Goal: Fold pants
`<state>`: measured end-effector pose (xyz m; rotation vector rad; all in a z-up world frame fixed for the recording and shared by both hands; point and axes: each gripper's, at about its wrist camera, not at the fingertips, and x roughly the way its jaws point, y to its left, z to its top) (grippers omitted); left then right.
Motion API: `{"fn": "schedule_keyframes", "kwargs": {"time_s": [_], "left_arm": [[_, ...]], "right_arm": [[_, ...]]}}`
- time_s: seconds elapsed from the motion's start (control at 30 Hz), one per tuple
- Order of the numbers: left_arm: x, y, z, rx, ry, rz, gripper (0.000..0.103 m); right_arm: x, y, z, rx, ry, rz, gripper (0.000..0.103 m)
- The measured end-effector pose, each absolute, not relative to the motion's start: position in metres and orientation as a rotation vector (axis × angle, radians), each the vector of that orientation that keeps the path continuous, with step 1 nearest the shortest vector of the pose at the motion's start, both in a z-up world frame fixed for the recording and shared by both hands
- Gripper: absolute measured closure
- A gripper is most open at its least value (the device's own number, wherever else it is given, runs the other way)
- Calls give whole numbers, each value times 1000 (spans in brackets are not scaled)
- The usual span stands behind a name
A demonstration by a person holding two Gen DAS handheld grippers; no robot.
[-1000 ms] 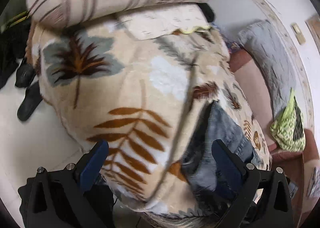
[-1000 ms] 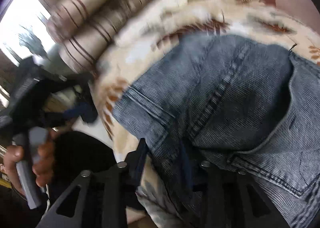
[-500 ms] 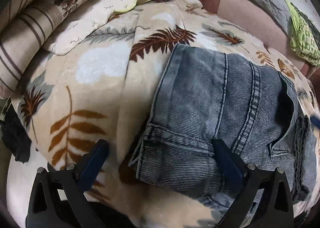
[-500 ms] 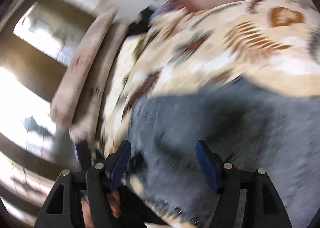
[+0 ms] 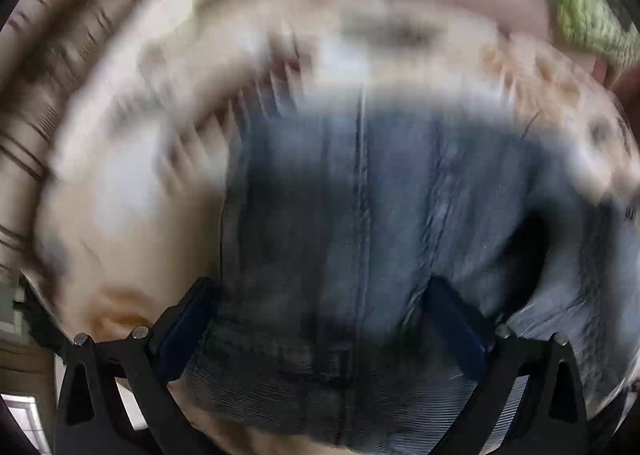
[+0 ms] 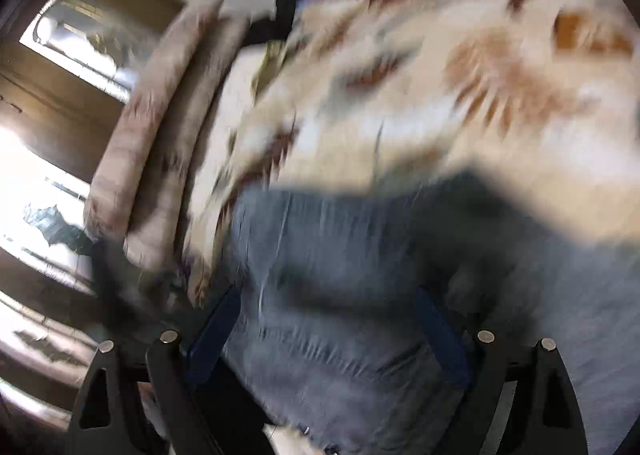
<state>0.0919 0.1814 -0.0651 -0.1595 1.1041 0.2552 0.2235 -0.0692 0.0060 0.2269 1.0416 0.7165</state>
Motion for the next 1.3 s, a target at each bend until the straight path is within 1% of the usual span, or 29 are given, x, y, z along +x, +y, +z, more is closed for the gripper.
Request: {"fn": "schedule_keyframes", "kwargs": {"time_s": [0.03, 0.1, 0.13, 0.17, 0.2, 0.23, 0.3, 0.33, 0.37, 0.4, 0.43, 0.47, 0.5, 0.57, 0.6, 0.63, 0.7, 0.73, 0.77, 0.87, 0.9, 0.97, 1.0, 1.03, 1.07, 1.1, 1.13, 1.2, 1.3], "left_arm": [[85, 181, -62, -157, 1079, 258, 0], [79, 178, -59, -143, 1082, 268, 0], [76, 177, -59, -140, 1078, 273, 0], [74, 177, -59, -138, 1072, 272, 0], [72, 178, -59, -141, 1068, 267, 0], [72, 179, -60, -150, 1068, 262, 0], [69, 178, -59, -151, 1069, 256, 0], [67, 178, -58, -151, 1069, 255, 0], [66, 179, -56, -159, 1076, 257, 0], [65, 181, -50, -184, 1094, 253, 1], [70, 182, -45, -209, 1099, 245, 1], [72, 184, -33, -241, 1067, 234, 1], [73, 184, -12, -265, 992, 225, 1], [80, 180, 15, -261, 888, 201, 0], [88, 176, 21, -239, 865, 192, 0], [106, 168, 13, -164, 906, 199, 0], [131, 156, -35, -17, 1132, 232, 0], [135, 153, -69, 16, 1262, 224, 0], [122, 155, -69, -17, 1154, 220, 0], [104, 153, -67, -40, 1147, 230, 0], [102, 152, -68, -39, 1148, 230, 0], [98, 153, -70, -48, 1144, 220, 0], [97, 155, -71, -62, 1144, 215, 0], [97, 156, -73, -72, 1146, 211, 0], [100, 157, -74, -72, 1151, 208, 0], [102, 158, -75, -74, 1156, 206, 0], [104, 161, -74, -86, 1163, 203, 0], [102, 168, -67, -126, 1159, 185, 0], [72, 193, -51, -274, 1065, 202, 0]], "right_arm": [[235, -72, 14, 200, 1031, 678, 13], [259, -66, 14, 54, 1046, 586, 13], [274, -59, 3, -37, 1087, 549, 17], [284, -53, -8, -76, 1132, 540, 26], [294, -45, -27, -119, 1210, 563, 53], [296, -38, -38, -166, 1249, 580, 68], [290, -24, -45, -304, 1234, 589, 71], [289, -21, -40, -314, 1224, 599, 85], [289, -21, -35, -311, 1204, 591, 85], [291, -21, -28, -315, 1164, 561, 92], [294, -22, -23, -305, 1142, 542, 95], [294, -22, -21, -300, 1132, 530, 96], [293, -20, -21, -313, 1121, 512, 96], [293, -22, -22, -321, 1090, 477, 96], [297, -26, -22, -305, 1072, 464, 96], [297, -29, -18, -296, 1045, 440, 96], [298, -47, -13, -292, 1014, 400, 96], [301, -52, -14, -278, 1019, 378, 96], [311, -57, -18, -242, 1029, 363, 96], [313, -73, -9, -91, 1024, 421, 95], [312, -73, -3, -38, 1029, 445, 92], [300, -65, 13, 48, 1007, 557, 74], [294, -55, 13, 64, 1006, 610, 41], [289, -47, 10, 50, 1017, 646, 11], [288, -34, -5, -15, 1069, 653, 8], [290, -17, -39, -157, 1203, 612, 10], [292, -12, -60, -213, 1258, 585, 9], [290, -16, -50, -164, 1182, 572, 11], [280, -40, -4, 23, 1045, 539, 12]]}}
